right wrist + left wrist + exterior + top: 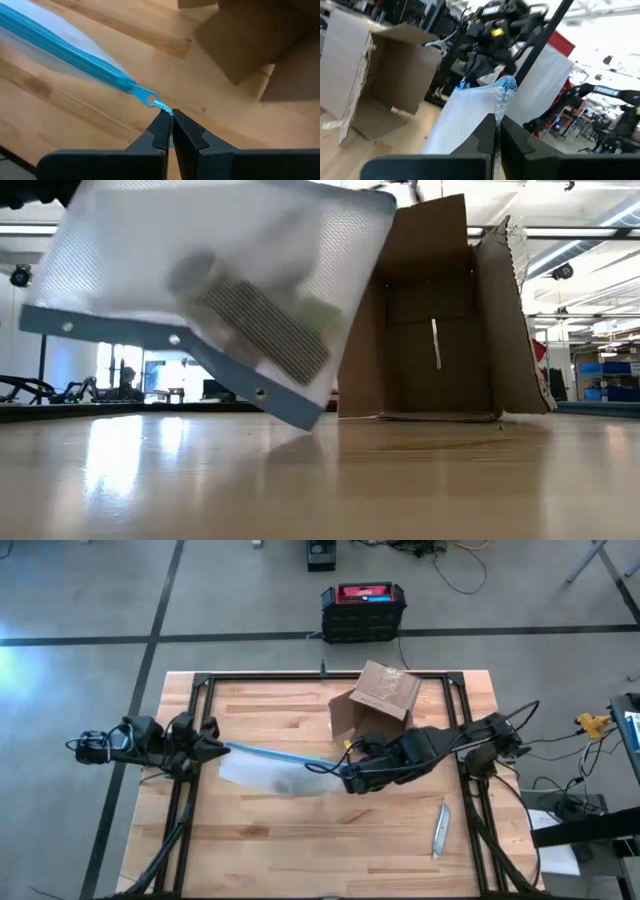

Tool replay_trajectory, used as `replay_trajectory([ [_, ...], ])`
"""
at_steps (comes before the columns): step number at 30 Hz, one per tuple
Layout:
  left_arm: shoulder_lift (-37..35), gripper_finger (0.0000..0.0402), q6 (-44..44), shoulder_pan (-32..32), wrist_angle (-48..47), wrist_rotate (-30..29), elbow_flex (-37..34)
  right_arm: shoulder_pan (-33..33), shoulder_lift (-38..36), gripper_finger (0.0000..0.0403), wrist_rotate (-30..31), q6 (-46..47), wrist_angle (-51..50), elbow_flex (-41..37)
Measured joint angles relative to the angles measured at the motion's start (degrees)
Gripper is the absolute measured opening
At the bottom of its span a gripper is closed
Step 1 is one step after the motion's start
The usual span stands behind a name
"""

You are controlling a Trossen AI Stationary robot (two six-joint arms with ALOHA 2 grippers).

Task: Pack items into zip bag
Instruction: Close the blue transparent zip bag

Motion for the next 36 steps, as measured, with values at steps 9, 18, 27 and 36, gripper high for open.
replay_trajectory([
  [9, -2.6, 0.0, 3.21, 0.0, -0.39, -3.64, 0.09, 0.38, -2.2, 0.0, -1.67, -5.11, 1.36, -5.47],
  [18, 2.72, 0.0, 3.31, -0.04, 1.99, -4.03, 0.09, -1.76, -1.86, 0.0013, 1.98, -32.46, 2.36, -6.45],
  [27, 9.65, 0.0, 4.4, 0.0, 14.53, -7.19, 0.15, -2.92, -2.11, 0.0066, 14.65, -56.83, 2.46, 3.14],
  [36, 19.08, 0.0, 7.19, 0.04, 31.45, -17.15, -0.02, -5.61, -4.71, 0.012, 24.39, -73.11, 2.21, 8.4],
])
